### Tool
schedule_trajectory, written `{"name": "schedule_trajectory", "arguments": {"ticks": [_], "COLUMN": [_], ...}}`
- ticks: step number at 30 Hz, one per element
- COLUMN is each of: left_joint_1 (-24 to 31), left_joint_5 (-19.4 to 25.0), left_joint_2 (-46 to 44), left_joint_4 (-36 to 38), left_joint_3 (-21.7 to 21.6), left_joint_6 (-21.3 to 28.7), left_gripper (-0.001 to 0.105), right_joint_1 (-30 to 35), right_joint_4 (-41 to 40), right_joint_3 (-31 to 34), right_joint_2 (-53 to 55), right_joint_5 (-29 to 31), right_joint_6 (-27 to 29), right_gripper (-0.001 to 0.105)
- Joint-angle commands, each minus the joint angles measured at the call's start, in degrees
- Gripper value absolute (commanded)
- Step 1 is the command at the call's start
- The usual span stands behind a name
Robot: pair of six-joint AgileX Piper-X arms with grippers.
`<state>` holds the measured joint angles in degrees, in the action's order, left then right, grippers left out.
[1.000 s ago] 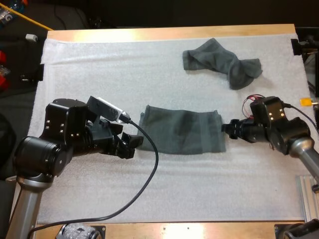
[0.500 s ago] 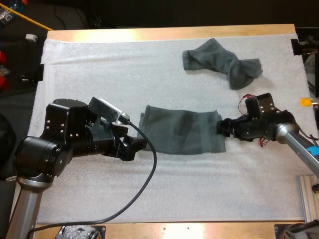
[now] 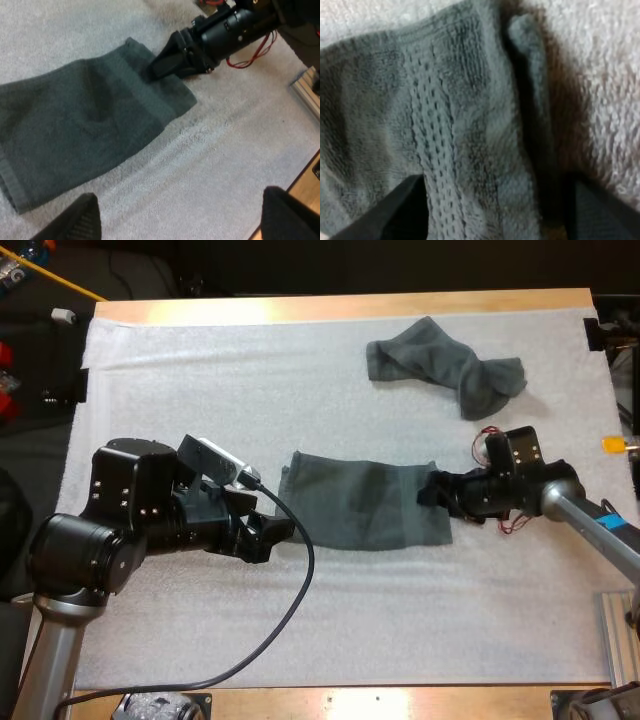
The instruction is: Pick towel from pile, fold and stack
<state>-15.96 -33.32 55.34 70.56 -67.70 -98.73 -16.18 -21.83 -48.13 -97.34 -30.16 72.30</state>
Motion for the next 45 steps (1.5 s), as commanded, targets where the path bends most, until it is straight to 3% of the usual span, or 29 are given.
{"name": "schedule_trajectory", "arguments": {"ticks": [1,4,12,14,25,28,32,35,45], "left_joint_1": [-0.18,-0.18,-0.18,-0.18,-0.18,-0.18,-0.18,-0.18,-0.18], "left_joint_5": [-0.86,-1.07,-1.22,-1.22,-1.22,-1.22,-1.22,-0.90,-0.71], "left_joint_2": [-0.34,-0.34,-0.34,-0.34,-0.34,-0.34,-0.34,-0.34,-0.34], "left_joint_4": [0.52,1.61,1.92,1.92,1.92,1.92,1.71,1.33,1.33], "left_joint_3": [-0.50,-0.50,-0.50,-0.50,-0.50,-0.50,-0.50,-0.50,-0.50], "left_joint_6": [-0.35,-0.35,-0.35,-0.35,-0.35,-0.35,-0.35,-0.35,-0.35], "left_gripper": [0.065,0.065,0.065,0.065,0.065,0.065,0.065,0.065,0.065], "right_joint_1": [0.00,0.00,0.00,0.00,0.00,0.00,-0.13,-0.92,-9.44], "right_joint_4": [-0.39,-0.38,-2.74,-4.40,-20.75,-24.57,-27.79,-28.61,-22.51], "right_joint_3": [0.09,0.09,0.09,0.09,0.09,-0.83,-3.59,-5.70,-7.59], "right_joint_2": [-1.16,-1.36,-0.17,1.55,15.40,17.24,17.71,17.71,14.34], "right_joint_5": [-1.01,-1.01,0.37,3.60,30.44,35.46,36.16,32.38,22.98], "right_joint_6": [-0.38,-0.56,-0.04,2.09,15.71,18.47,19.35,17.97,4.64], "right_gripper": [0.059,0.055,0.004,0.000,0.000,0.000,0.000,0.000,0.000]}}
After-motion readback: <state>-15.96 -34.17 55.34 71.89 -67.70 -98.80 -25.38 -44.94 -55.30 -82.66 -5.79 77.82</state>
